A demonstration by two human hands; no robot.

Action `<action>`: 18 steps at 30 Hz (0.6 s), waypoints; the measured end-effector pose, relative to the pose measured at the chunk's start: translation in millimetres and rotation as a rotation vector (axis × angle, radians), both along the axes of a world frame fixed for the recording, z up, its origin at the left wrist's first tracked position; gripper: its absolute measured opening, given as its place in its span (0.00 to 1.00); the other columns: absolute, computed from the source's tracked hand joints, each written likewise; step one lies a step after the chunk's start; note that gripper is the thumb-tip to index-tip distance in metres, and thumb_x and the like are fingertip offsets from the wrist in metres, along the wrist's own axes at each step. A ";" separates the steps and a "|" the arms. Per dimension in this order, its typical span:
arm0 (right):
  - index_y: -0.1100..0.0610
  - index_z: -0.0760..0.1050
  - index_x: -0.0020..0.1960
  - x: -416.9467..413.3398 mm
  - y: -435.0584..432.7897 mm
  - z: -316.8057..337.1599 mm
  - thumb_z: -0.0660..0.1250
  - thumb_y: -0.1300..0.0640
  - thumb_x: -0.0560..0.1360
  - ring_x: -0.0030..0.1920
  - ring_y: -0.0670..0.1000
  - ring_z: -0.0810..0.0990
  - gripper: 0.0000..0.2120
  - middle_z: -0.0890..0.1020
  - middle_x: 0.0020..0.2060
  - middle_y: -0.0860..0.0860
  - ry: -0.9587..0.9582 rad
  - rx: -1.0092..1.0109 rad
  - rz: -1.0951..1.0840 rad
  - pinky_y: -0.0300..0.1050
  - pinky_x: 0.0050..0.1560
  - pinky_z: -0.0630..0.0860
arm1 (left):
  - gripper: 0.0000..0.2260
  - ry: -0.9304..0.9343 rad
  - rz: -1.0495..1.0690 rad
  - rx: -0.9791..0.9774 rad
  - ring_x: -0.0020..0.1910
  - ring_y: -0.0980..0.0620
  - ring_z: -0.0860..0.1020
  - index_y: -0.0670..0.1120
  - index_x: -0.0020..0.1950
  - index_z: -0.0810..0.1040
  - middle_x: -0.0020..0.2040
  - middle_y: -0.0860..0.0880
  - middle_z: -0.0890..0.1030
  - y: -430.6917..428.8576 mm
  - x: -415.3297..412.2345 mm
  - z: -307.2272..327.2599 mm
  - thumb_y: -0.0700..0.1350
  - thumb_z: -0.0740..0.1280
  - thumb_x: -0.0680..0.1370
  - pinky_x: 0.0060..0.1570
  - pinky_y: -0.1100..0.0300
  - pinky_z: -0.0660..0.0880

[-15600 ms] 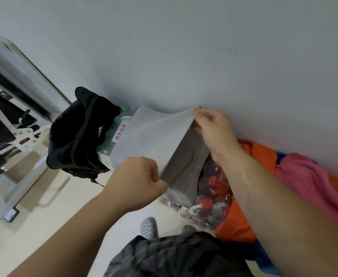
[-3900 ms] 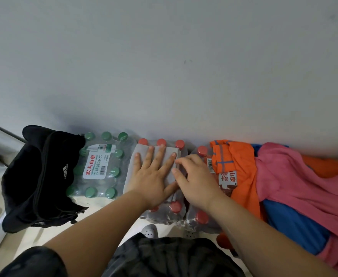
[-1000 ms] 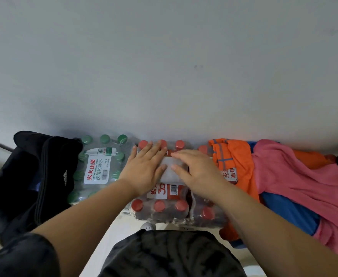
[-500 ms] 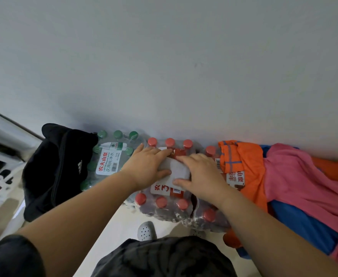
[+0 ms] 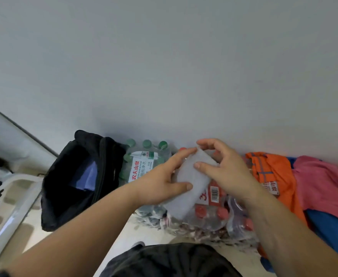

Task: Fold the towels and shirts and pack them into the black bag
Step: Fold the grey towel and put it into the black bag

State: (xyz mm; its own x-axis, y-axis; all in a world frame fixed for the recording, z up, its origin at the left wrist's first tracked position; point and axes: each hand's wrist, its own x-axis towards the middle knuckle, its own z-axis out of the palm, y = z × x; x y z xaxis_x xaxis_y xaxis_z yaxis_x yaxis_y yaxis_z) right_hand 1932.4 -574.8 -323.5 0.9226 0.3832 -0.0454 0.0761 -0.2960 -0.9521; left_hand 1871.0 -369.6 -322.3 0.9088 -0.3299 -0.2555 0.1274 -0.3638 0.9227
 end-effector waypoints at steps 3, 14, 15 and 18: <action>0.50 0.76 0.54 -17.5 52.0 18.2 0.77 0.63 0.71 0.52 0.44 0.82 0.17 0.81 0.51 0.42 0.003 0.054 -0.006 0.40 0.50 0.79 | 0.30 -0.070 0.008 -0.087 0.65 0.58 0.75 0.64 0.75 0.62 0.69 0.56 0.73 46.0 -25.3 9.5 0.41 0.69 0.80 0.64 0.57 0.75; 0.46 0.75 0.56 -58.8 240.8 10.6 0.70 0.48 0.78 0.54 0.43 0.79 0.09 0.80 0.51 0.43 -0.041 -0.118 0.170 0.46 0.57 0.78 | 0.26 -0.029 0.304 -0.224 0.61 0.58 0.77 0.61 0.69 0.73 0.63 0.63 0.76 230.8 -97.0 2.1 0.34 0.68 0.79 0.58 0.63 0.75; 0.45 0.75 0.59 -60.6 251.6 4.8 0.67 0.45 0.79 0.58 0.42 0.77 0.10 0.79 0.54 0.42 -0.092 -0.174 0.184 0.48 0.60 0.76 | 0.26 -0.009 0.357 -0.211 0.61 0.58 0.77 0.63 0.67 0.74 0.63 0.64 0.76 247.6 -101.7 -6.8 0.35 0.68 0.79 0.58 0.62 0.76; 0.43 0.70 0.69 -62.1 273.6 -10.1 0.59 0.34 0.78 0.71 0.45 0.67 0.24 0.75 0.65 0.42 -0.308 -0.508 0.303 0.52 0.72 0.65 | 0.23 0.086 0.524 -0.109 0.58 0.55 0.77 0.66 0.62 0.76 0.62 0.63 0.76 295.2 -113.4 -45.2 0.38 0.67 0.80 0.53 0.61 0.75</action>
State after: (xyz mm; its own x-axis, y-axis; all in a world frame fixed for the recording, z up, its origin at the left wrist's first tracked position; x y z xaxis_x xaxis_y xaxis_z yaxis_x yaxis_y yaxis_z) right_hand 1870.4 -301.2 -333.6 0.7771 0.6281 -0.0402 0.4728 -0.6248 -0.6214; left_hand 1757.6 -74.5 -367.5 0.9360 0.1331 -0.3260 0.3429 -0.1343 0.9297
